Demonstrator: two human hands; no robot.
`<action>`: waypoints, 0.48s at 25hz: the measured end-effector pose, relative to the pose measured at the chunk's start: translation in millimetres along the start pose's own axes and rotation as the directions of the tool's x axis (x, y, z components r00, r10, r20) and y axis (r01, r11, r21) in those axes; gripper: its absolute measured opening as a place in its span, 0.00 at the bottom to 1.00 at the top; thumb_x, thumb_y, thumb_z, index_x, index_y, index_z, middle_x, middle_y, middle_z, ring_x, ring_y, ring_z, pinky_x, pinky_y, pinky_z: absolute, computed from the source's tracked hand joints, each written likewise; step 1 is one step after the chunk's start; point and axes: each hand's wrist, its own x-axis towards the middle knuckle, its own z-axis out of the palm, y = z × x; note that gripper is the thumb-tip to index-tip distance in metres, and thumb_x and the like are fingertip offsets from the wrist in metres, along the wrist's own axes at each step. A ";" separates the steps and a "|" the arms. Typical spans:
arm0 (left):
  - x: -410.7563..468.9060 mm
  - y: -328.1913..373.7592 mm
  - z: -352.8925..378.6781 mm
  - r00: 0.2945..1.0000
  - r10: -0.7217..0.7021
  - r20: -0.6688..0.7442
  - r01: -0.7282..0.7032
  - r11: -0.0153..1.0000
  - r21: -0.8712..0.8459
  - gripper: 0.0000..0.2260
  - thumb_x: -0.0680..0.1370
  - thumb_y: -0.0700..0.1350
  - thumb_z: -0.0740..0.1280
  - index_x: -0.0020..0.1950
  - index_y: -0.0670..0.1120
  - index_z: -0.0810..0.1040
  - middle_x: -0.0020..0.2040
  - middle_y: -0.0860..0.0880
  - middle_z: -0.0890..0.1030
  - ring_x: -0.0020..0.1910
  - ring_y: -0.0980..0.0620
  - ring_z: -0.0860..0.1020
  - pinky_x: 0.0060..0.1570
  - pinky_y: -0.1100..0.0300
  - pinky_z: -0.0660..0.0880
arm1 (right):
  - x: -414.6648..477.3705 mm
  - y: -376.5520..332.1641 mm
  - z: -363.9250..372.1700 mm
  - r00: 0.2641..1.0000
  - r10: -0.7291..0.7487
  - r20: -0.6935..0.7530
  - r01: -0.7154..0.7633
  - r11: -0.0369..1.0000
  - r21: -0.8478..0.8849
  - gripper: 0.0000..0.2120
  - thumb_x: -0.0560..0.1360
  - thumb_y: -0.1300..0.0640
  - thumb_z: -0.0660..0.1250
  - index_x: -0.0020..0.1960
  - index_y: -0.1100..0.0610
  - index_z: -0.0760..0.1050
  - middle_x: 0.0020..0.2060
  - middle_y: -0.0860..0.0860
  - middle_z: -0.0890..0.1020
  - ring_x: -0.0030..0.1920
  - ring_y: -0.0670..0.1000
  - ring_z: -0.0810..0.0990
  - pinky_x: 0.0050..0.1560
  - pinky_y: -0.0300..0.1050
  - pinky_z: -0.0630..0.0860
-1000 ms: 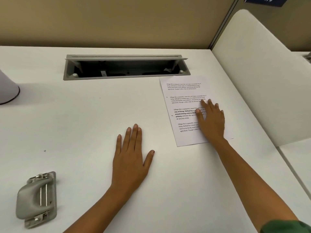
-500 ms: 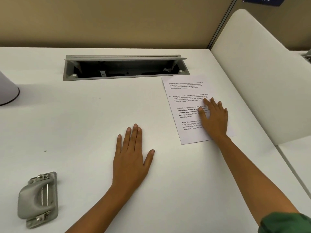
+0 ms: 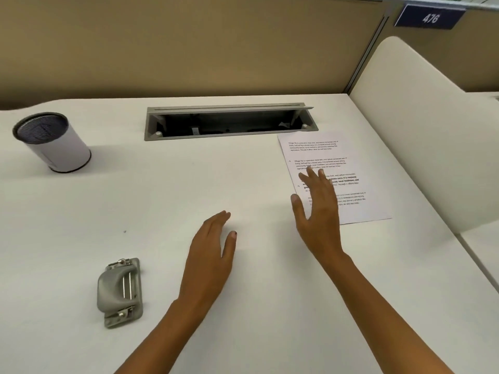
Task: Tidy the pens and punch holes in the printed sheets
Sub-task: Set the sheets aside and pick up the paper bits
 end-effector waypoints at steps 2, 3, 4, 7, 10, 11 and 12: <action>-9.2 -2.2 -24.5 0.992 0.001 -0.125 0.000 1.000 0.009 0.12 0.80 0.44 0.61 0.63 0.51 0.75 0.61 0.56 0.76 0.56 0.60 0.76 0.55 0.65 0.69 | -19.6 -29.5 6.1 0.999 -0.035 0.036 0.035 0.999 0.020 0.21 0.78 0.58 0.64 0.70 0.60 0.69 0.72 0.53 0.69 0.76 0.52 0.59 0.77 0.51 0.54; -13.2 -5.4 -37.4 0.985 -0.010 -0.175 0.014 1.000 0.022 0.11 0.80 0.43 0.62 0.60 0.51 0.76 0.58 0.56 0.77 0.51 0.62 0.76 0.49 0.66 0.69 | -29.9 -43.4 10.2 0.997 -0.042 0.065 0.039 0.999 0.037 0.22 0.78 0.57 0.64 0.71 0.60 0.68 0.73 0.52 0.68 0.77 0.51 0.58 0.77 0.50 0.53; -17.9 -10.5 -50.3 0.976 -0.028 -0.215 0.038 0.998 0.041 0.10 0.79 0.42 0.63 0.59 0.50 0.77 0.56 0.56 0.77 0.47 0.64 0.76 0.45 0.68 0.68 | -40.5 -56.7 15.0 0.993 -0.041 0.109 0.035 0.998 0.058 0.23 0.79 0.56 0.62 0.73 0.59 0.66 0.74 0.51 0.66 0.77 0.49 0.56 0.77 0.48 0.51; -42.5 -33.2 -91.8 0.940 -0.141 -0.310 0.170 0.983 0.068 0.12 0.78 0.40 0.64 0.61 0.51 0.75 0.57 0.55 0.75 0.45 0.59 0.75 0.43 0.66 0.68 | -75.1 -93.1 32.8 0.962 -0.074 0.261 0.053 0.995 0.086 0.27 0.81 0.49 0.56 0.77 0.55 0.55 0.77 0.46 0.56 0.78 0.43 0.45 0.77 0.39 0.41; -67.3 -53.4 -120.3 0.881 -0.307 -0.359 0.335 0.942 0.018 0.12 0.79 0.43 0.63 0.63 0.49 0.74 0.59 0.49 0.74 0.49 0.52 0.75 0.41 0.61 0.68 | -102.9 -111.8 54.4 0.921 -0.120 0.371 0.102 0.992 0.068 0.29 0.82 0.46 0.51 0.78 0.54 0.49 0.78 0.44 0.50 0.77 0.40 0.39 0.74 0.35 0.34; -71.7 -58.1 -124.4 0.868 -0.350 -0.351 0.379 0.925 0.013 0.13 0.79 0.43 0.63 0.63 0.47 0.74 0.60 0.47 0.73 0.48 0.50 0.75 0.43 0.60 0.68 | -109.0 -113.8 61.1 0.907 -0.126 0.402 0.114 0.992 0.054 0.29 0.82 0.45 0.51 0.78 0.54 0.48 0.78 0.45 0.49 0.76 0.40 0.38 0.74 0.35 0.33; -74.2 -61.8 -125.7 0.858 -0.388 -0.336 0.415 0.910 0.007 0.13 0.79 0.43 0.64 0.64 0.46 0.74 0.60 0.45 0.73 0.48 0.50 0.75 0.44 0.61 0.67 | -114.1 -113.9 67.4 0.894 -0.128 0.430 0.125 0.992 0.035 0.29 0.82 0.45 0.50 0.78 0.54 0.48 0.78 0.46 0.48 0.76 0.41 0.38 0.74 0.35 0.33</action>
